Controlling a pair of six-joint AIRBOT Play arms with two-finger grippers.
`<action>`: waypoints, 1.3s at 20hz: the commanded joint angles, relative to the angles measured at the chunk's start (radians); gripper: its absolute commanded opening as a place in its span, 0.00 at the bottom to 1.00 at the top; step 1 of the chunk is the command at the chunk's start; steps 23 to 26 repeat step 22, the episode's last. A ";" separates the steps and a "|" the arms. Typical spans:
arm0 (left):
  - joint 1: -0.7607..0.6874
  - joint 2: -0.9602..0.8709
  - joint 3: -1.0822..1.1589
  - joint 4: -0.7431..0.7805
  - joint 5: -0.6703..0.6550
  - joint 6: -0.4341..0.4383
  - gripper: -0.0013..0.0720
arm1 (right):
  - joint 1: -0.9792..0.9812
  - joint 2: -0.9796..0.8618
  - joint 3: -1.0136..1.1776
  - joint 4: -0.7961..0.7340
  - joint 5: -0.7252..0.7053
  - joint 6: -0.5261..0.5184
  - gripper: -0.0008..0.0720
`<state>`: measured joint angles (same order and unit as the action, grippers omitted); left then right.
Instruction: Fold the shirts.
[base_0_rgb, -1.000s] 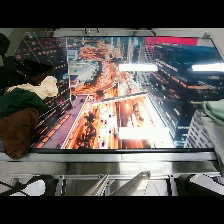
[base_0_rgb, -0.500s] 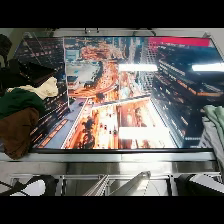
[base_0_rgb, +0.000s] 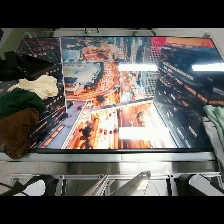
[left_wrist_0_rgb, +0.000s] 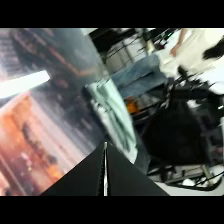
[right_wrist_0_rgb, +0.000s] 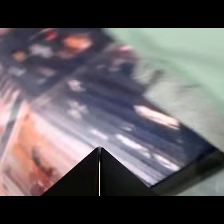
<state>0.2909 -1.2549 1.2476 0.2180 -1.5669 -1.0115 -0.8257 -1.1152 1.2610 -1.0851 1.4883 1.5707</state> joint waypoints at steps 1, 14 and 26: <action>-0.066 0.140 -0.148 0.161 0.056 -0.037 0.02 | 0.232 0.188 -0.203 0.091 -0.125 -0.082 0.04; -0.257 0.637 -0.892 0.175 0.302 -0.113 0.02 | 0.651 0.610 -0.924 0.166 -0.311 -0.161 0.04; -0.257 0.688 -0.892 0.175 0.310 -0.142 0.03 | 0.650 0.610 -0.924 0.166 -0.303 -0.159 0.04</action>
